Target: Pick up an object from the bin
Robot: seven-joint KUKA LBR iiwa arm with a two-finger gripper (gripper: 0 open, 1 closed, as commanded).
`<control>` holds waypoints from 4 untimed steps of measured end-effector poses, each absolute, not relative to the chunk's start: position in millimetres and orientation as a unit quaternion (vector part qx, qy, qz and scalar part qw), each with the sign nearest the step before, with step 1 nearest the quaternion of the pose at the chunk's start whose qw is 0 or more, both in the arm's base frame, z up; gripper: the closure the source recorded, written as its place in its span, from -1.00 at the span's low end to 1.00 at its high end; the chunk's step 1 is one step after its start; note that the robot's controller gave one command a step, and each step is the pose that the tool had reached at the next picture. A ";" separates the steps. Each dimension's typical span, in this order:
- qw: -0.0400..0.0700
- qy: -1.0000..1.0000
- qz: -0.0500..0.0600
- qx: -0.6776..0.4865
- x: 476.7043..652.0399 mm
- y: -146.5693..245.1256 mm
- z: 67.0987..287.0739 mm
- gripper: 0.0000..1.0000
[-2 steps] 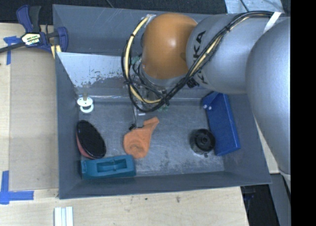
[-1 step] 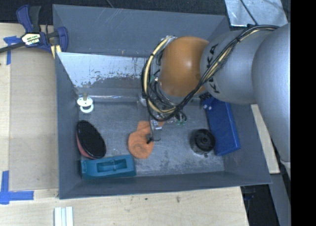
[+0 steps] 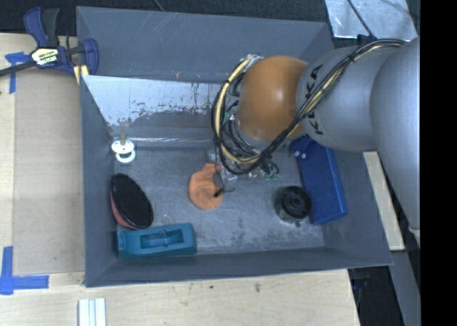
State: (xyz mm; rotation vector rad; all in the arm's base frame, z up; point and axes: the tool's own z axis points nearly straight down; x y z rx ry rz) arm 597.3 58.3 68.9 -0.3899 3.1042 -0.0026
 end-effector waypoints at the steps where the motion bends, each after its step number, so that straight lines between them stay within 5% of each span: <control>1: 0.005 0.991 0.000 -0.131 596.2 62.8 71.9 1.00; 2: 0.002 0.992 0.000 -0.129 586.0 65.3 190.0 1.00; 3: 0.002 0.992 0.000 -0.128 586.0 65.2 189.9 1.00; 4: -0.001 0.993 0.000 -0.122 596.6 61.6 234.4 1.00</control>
Offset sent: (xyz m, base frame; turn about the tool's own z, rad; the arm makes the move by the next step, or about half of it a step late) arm -0.0122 0.0074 0.1206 -0.0095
